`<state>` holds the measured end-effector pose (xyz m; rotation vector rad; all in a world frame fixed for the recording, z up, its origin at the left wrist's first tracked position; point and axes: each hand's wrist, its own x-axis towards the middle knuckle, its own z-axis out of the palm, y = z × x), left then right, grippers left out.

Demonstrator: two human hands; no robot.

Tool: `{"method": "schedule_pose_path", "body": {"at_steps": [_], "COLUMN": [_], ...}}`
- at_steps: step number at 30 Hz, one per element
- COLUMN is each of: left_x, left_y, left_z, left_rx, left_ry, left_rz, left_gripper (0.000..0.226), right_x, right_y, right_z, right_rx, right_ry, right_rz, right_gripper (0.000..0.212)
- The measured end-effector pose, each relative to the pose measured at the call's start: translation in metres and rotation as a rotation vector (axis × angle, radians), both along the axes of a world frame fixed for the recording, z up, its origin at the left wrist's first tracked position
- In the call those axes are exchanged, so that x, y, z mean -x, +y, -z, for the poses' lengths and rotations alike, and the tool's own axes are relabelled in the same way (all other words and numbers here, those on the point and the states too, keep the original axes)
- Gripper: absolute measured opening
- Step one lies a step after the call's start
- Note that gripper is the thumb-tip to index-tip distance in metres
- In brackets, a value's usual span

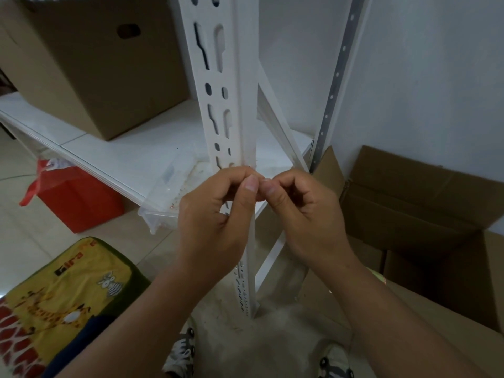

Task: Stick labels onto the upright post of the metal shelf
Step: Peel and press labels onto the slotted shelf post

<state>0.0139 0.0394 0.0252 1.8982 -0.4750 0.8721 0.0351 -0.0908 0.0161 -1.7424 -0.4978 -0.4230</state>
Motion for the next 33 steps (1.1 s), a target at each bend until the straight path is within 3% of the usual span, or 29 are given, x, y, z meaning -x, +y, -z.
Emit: {"method": "schedule_pose_path", "body": {"at_steps": [6, 10, 12, 17, 25, 28, 30, 33], "left_x": [-0.002, -0.006, -0.01, -0.028, -0.079, -0.084, -0.085, -0.081], "left_y": [0.0, 0.006, 0.014, 0.036, 0.063, 0.062, 0.056, 0.04], "left_z": [0.0, 0.0, 0.0, 0.007, 0.047, 0.056, 0.057, 0.047], "left_rx": [0.053, 0.286, 0.391, 0.429, 0.178, 0.15, 0.172, 0.301], "left_ry": [0.075, 0.098, 0.084, 0.246, 0.646, 0.779, 0.778, 0.695], "left_rz": [0.031, -0.018, -0.076, -0.205, -0.356, -0.306, -0.293, -0.151], "left_gripper": [0.017, 0.022, 0.025, 0.056, 0.016, 0.045, 0.047, 0.017], "right_x": [0.001, -0.007, -0.012, -0.016, -0.021, -0.022, -0.023, -0.023], "right_y": [0.001, 0.005, 0.007, 0.012, 0.014, 0.013, 0.013, 0.013], "right_z": [-0.002, -0.001, 0.0, -0.005, -0.004, -0.005, -0.006, -0.008], "right_rx": [-0.015, -0.089, -0.144, -0.269, -0.404, -0.441, -0.466, -0.5], "right_ry": [0.039, 0.159, 0.237, 0.339, 0.391, 0.42, 0.435, 0.451], "right_rz": [-0.05, -0.023, -0.018, -0.095, -0.167, -0.193, -0.207, -0.218], "right_gripper": [0.03, 0.032, 0.018, 0.019, 0.013, 0.014, 0.014, 0.014]}}
